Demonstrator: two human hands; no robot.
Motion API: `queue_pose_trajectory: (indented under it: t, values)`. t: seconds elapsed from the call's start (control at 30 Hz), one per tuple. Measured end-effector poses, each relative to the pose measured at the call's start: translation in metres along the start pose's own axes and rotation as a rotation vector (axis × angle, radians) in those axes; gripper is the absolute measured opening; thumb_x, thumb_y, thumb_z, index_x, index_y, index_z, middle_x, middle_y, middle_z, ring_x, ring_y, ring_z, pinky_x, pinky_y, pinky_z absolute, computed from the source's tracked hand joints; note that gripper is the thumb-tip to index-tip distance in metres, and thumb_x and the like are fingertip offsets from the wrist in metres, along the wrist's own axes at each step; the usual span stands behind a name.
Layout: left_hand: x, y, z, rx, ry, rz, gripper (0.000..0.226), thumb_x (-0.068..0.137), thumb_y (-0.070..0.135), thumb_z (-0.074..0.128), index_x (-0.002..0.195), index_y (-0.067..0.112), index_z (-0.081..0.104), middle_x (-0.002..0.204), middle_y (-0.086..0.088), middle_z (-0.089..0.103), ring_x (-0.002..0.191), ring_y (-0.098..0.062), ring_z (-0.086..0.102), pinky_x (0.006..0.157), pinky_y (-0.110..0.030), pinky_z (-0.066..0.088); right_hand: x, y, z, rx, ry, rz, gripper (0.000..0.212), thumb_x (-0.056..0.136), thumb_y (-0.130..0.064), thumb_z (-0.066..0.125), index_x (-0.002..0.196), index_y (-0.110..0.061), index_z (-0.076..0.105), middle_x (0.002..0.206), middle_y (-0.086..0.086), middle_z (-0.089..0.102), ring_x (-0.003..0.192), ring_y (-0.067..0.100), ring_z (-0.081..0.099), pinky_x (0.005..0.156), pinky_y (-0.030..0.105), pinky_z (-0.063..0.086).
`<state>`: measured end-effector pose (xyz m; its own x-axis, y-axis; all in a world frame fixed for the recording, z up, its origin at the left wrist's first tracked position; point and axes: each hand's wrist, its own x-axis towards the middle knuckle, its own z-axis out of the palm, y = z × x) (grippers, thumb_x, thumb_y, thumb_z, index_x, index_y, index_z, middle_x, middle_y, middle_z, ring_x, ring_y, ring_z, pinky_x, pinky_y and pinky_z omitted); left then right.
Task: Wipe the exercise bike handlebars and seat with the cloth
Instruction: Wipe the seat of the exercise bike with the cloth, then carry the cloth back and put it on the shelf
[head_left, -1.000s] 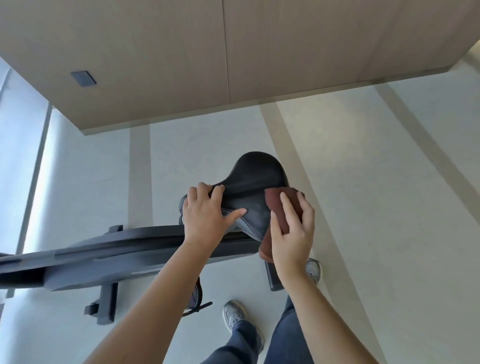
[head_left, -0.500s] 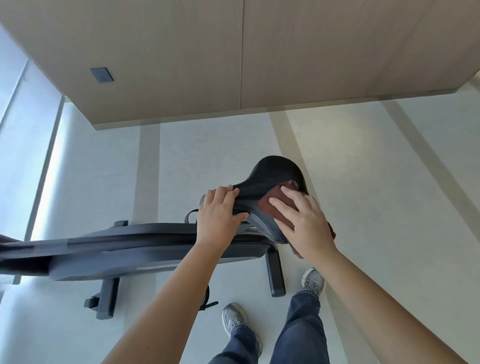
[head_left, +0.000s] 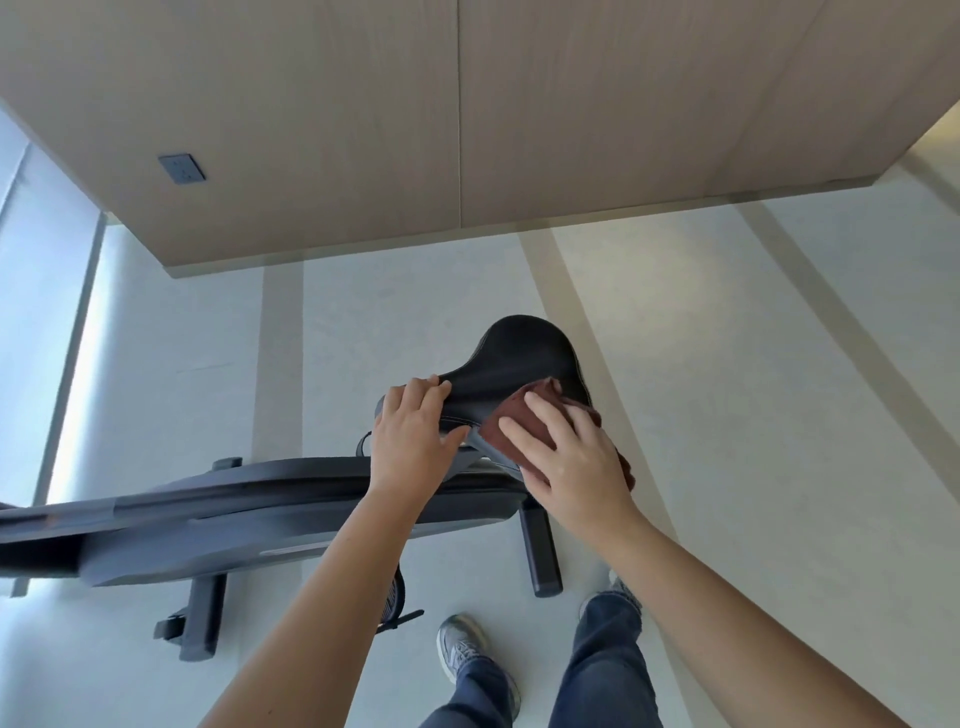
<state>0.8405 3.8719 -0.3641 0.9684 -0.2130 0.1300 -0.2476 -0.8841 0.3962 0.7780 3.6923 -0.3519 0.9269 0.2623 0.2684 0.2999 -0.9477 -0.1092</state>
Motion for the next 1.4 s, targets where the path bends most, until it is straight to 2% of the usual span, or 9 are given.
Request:
queue_pose_trajectory:
  t: [0.2, 0.33, 0.47, 0.67, 0.9, 1.2, 1.4]
  values:
    - [0.009, 0.012, -0.008, 0.024, -0.045, -0.082, 0.048, 0.081, 0.033, 0.066, 0.12, 0.007, 0.053, 0.115, -0.011, 0.055, 0.107, -0.03, 0.043, 0.085, -0.04, 0.04, -0.005, 0.003, -0.004, 0.002, -0.011, -0.022, 0.051, 0.067, -0.017, 0.073, 0.116, -0.022, 0.06, 0.121, 0.012, 0.061, 0.095, 0.033, 0.06, 0.07, 0.039, 0.056]
    - [0.003, 0.033, -0.004, 0.038, 0.025, -0.021, 0.039, 0.079, 0.02, 0.069, 0.112, 0.001, 0.058, 0.112, -0.018, 0.058, 0.101, -0.038, 0.051, 0.081, -0.047, 0.043, -0.024, 0.012, -0.008, 0.091, -0.013, 0.009, 0.054, 0.062, -0.01, 0.075, 0.114, -0.021, 0.063, 0.12, 0.011, 0.061, 0.089, 0.031, 0.06, 0.071, 0.039, 0.057]
    - [-0.003, 0.062, 0.008, -0.021, 0.066, 0.081, 0.032, 0.076, 0.008, 0.07, 0.105, -0.002, 0.062, 0.111, -0.02, 0.061, 0.098, -0.04, 0.055, 0.081, -0.049, 0.047, -0.047, 0.017, -0.014, 0.216, -0.008, 0.151, 0.053, 0.063, -0.006, 0.073, 0.114, -0.019, 0.063, 0.121, 0.014, 0.06, 0.086, 0.032, 0.06, 0.069, 0.04, 0.056]
    - [0.01, 0.113, 0.021, -0.037, 0.037, 0.271, 0.029, 0.073, 0.005, 0.072, 0.1, -0.003, 0.064, 0.107, -0.021, 0.063, 0.095, -0.04, 0.059, 0.078, -0.048, 0.05, -0.071, 0.03, -0.024, 0.304, -0.001, 0.389, 0.054, 0.064, -0.008, 0.073, 0.116, -0.02, 0.061, 0.122, 0.011, 0.058, 0.092, 0.03, 0.059, 0.071, 0.037, 0.057]
    - [0.025, 0.182, 0.045, -0.094, -0.052, 0.413, 0.031, 0.078, 0.01, 0.068, 0.107, 0.0, 0.061, 0.113, -0.018, 0.061, 0.104, -0.038, 0.055, 0.086, -0.048, 0.045, -0.091, 0.101, -0.05, 0.33, 0.135, 0.691, 0.051, 0.069, -0.004, 0.07, 0.117, -0.017, 0.062, 0.123, 0.012, 0.056, 0.094, 0.035, 0.056, 0.074, 0.041, 0.055]
    - [0.048, 0.312, 0.085, -0.134, -0.133, 0.629, 0.033, 0.073, 0.005, 0.071, 0.105, 0.0, 0.063, 0.11, -0.016, 0.064, 0.104, -0.036, 0.057, 0.085, -0.046, 0.046, -0.129, 0.216, -0.089, 0.36, 0.24, 0.935, 0.049, 0.077, -0.008, 0.065, 0.123, -0.019, 0.057, 0.128, 0.007, 0.05, 0.108, 0.028, 0.051, 0.091, 0.029, 0.042]
    - [0.066, 0.421, 0.117, -0.147, -0.176, 0.78, 0.033, 0.072, 0.004, 0.072, 0.104, 0.001, 0.064, 0.11, -0.015, 0.064, 0.105, -0.035, 0.058, 0.088, -0.047, 0.045, -0.173, 0.314, -0.132, 0.442, 0.396, 1.083, 0.047, 0.079, -0.01, 0.063, 0.124, -0.022, 0.056, 0.126, 0.001, 0.048, 0.114, 0.02, 0.05, 0.096, 0.03, 0.041]
